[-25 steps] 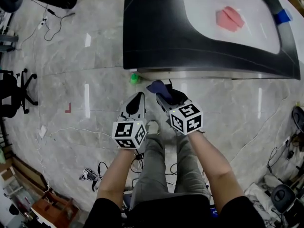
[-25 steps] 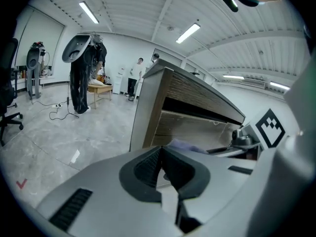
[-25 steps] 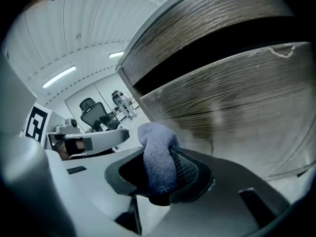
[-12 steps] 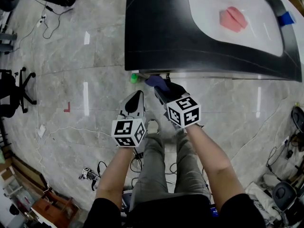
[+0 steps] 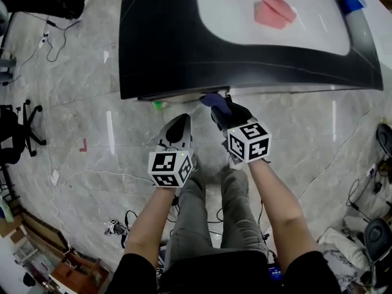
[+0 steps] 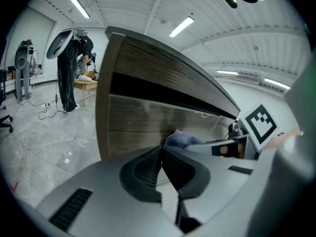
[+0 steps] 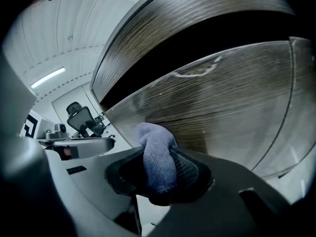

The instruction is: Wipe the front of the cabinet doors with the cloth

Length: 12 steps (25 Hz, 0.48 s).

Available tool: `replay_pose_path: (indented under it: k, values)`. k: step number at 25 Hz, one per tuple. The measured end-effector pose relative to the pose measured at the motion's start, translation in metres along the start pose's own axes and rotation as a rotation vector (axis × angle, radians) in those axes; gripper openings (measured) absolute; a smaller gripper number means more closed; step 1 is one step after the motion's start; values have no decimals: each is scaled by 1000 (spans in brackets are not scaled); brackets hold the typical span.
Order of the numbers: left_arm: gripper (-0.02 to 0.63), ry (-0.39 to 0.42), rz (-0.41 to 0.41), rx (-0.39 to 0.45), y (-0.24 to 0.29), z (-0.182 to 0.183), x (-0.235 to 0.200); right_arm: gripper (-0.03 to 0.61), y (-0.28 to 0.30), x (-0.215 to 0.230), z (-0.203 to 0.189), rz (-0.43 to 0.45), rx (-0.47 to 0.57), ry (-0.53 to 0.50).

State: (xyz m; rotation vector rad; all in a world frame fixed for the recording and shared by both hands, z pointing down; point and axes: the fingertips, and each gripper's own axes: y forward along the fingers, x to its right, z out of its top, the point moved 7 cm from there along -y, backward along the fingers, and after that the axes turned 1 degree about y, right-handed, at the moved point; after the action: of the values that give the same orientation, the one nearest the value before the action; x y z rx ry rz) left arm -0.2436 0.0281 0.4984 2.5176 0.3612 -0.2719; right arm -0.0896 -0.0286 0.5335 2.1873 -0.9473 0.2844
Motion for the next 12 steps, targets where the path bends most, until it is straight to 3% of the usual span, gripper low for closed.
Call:
replay_pose_path:
  k: [12]
  values:
    - [9,56,-88,-38,52,-2,85,123,-76,103,2,-127,36,6]
